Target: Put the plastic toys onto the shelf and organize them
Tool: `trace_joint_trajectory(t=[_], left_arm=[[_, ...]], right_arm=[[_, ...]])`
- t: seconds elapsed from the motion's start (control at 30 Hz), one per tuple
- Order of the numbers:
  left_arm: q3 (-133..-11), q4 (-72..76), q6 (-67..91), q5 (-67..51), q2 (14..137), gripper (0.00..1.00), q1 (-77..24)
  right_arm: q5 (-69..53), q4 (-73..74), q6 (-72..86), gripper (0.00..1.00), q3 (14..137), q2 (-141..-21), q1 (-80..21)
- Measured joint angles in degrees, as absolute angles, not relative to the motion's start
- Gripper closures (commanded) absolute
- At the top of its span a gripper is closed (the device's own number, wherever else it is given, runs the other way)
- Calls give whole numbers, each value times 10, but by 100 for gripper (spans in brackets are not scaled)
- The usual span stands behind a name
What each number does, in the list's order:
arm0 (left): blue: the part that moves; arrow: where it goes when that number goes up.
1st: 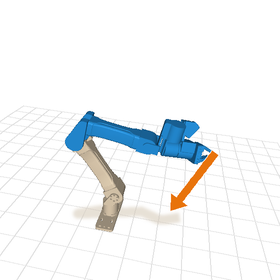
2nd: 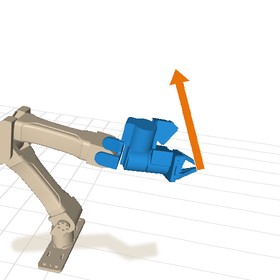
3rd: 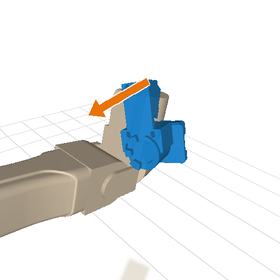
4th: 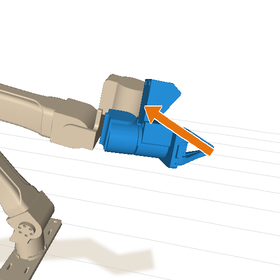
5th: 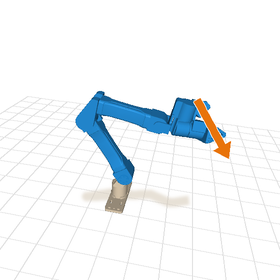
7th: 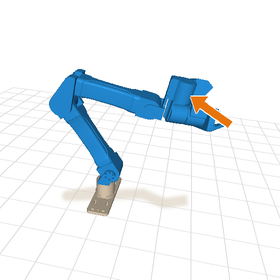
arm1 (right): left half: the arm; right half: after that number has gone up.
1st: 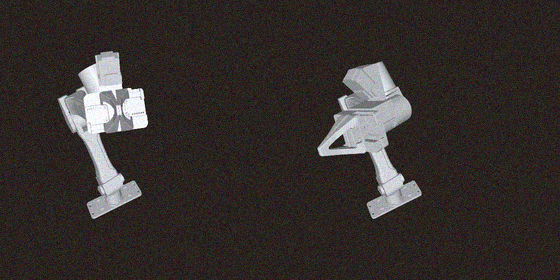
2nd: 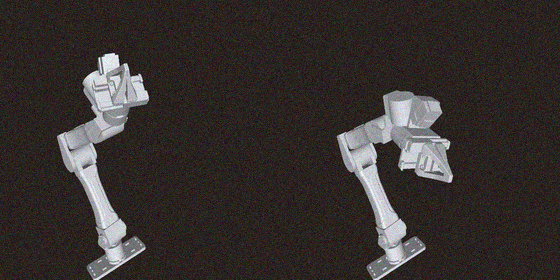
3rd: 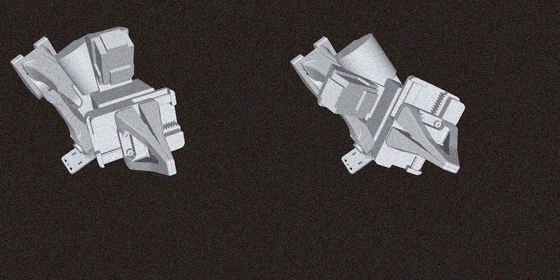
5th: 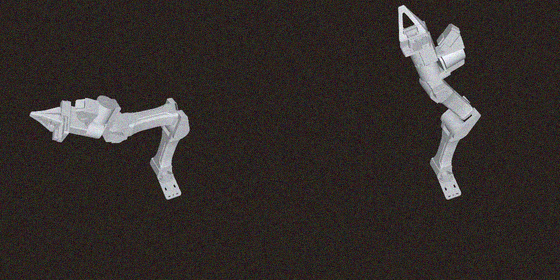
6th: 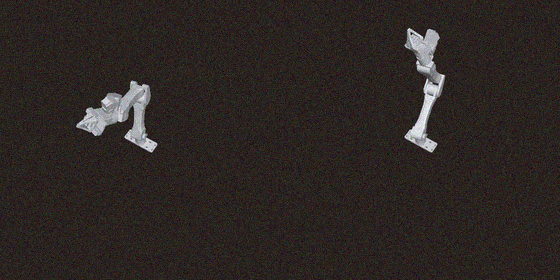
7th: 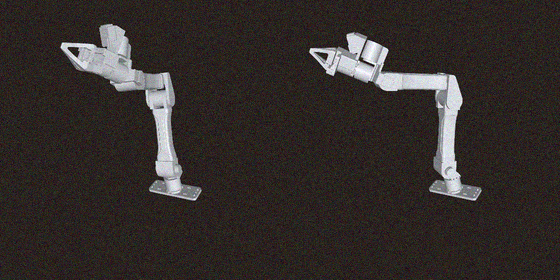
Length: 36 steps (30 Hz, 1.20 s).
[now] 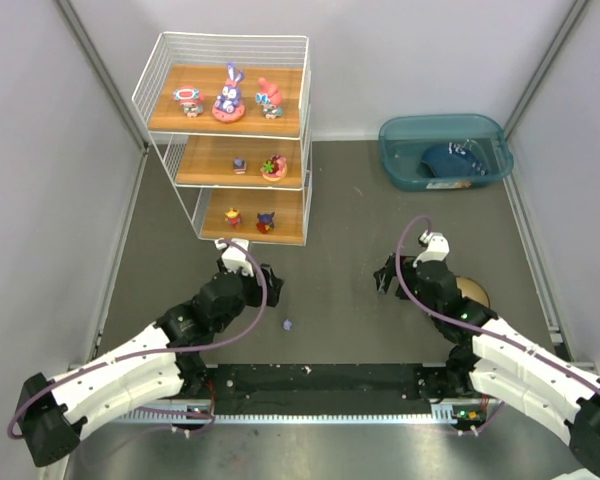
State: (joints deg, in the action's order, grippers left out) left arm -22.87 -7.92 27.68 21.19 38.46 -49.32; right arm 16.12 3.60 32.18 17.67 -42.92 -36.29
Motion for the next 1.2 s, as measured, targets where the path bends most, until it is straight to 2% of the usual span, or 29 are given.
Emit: trace_joint_trajectory(t=[0.73, 1.2], left_arm=[[-161, -46, 277, 173, 383, 21, -512], [-154, 4, 253, 125, 476, 22, -526]], right_arm=[[157, 35, 326, 4, 172, -424, -362], [151, 33, 331, 4, 172, -427, -362]])
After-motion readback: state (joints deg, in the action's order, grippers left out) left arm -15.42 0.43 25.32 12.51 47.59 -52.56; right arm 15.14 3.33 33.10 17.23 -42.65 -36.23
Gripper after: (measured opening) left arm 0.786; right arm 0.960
